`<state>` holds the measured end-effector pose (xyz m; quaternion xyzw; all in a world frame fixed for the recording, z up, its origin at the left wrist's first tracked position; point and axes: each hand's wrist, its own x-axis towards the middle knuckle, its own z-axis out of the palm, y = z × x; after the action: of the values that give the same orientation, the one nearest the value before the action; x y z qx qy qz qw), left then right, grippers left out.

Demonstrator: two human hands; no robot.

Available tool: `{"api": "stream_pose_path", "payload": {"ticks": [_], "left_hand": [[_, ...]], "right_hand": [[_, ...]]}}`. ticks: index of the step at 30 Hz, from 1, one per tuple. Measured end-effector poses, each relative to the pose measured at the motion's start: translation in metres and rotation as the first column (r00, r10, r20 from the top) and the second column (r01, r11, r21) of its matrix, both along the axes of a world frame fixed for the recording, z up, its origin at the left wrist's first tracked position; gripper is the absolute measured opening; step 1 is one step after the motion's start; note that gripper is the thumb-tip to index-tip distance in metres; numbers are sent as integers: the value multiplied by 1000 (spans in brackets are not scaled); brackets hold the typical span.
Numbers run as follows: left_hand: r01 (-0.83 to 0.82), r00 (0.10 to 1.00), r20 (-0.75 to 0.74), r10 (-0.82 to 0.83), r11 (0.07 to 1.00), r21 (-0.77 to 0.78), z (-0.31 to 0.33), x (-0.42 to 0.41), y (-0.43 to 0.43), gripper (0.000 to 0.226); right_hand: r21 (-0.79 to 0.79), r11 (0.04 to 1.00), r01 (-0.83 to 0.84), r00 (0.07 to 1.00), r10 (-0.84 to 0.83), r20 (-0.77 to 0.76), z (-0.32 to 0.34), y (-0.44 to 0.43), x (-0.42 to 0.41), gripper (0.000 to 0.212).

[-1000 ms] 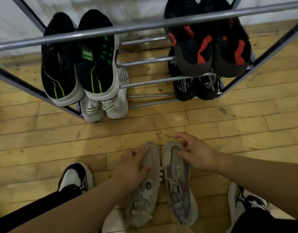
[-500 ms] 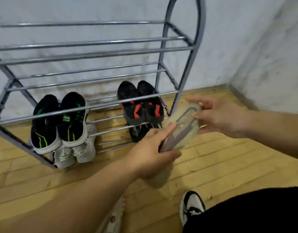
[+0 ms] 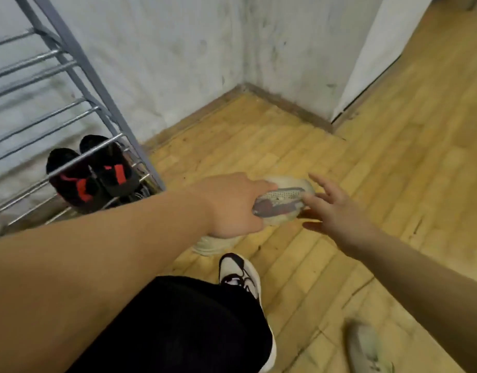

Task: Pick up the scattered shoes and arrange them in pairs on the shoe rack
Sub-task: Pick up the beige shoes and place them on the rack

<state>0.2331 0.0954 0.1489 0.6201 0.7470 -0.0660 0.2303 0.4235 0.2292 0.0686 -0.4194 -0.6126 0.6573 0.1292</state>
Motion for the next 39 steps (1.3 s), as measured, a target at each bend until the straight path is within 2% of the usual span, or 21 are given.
{"api": "stream_pose_path", "payload": {"ticks": [2,4,6,8,9,10,13,15,19,25,29,32,35,39], "left_hand": [[-4,998,59,9,997,-79,-30,17,6,76],[-13,997,78,23,991,-131,-48,24,13,77],[12,999,38,-7,989,-148,-57,28,21,78],[9,999,33,-4,988,-154,-62,28,21,80],[7,999,41,0,986,-168,-65,29,22,81],[13,999,38,-6,982,-189,-67,30,22,81],[52,999,9,-52,970,-239,-71,29,23,83],[50,999,2,-51,962,-269,-75,25,24,83],[11,1000,4,-10,961,-278,-79,18,25,85],[-108,992,34,118,969,-223,-76,3,23,85],[-198,976,57,210,966,-166,-67,-11,18,86],[-275,953,100,286,954,-117,-59,-20,15,86],[-357,921,144,362,932,-57,-52,-32,10,86],[-484,849,242,470,875,-1,-47,-47,-1,84]], "right_hand": [[-18,993,114,989,-112,100,-40,-4,38,51],[55,992,114,939,-126,320,-83,-11,81,65],[48,999,10,813,-36,581,-128,-20,123,84],[-4,993,-116,646,79,759,-167,-32,159,94],[-41,986,-160,570,127,812,-181,-38,176,94],[-81,982,-172,538,163,827,-192,-43,190,95],[-102,981,-165,483,170,859,-213,-59,215,100],[-45,981,-188,451,127,884,-225,-62,222,92],[26,993,-117,574,46,817,-224,-57,204,83],[62,969,-239,718,133,683,-194,-32,148,57],[268,928,-258,822,65,565,-154,-6,96,43],[346,927,-144,915,-8,402,-122,11,53,39],[400,910,-113,954,-14,301,-93,21,14,38],[453,878,-153,962,29,270,-74,25,-19,38]]}}
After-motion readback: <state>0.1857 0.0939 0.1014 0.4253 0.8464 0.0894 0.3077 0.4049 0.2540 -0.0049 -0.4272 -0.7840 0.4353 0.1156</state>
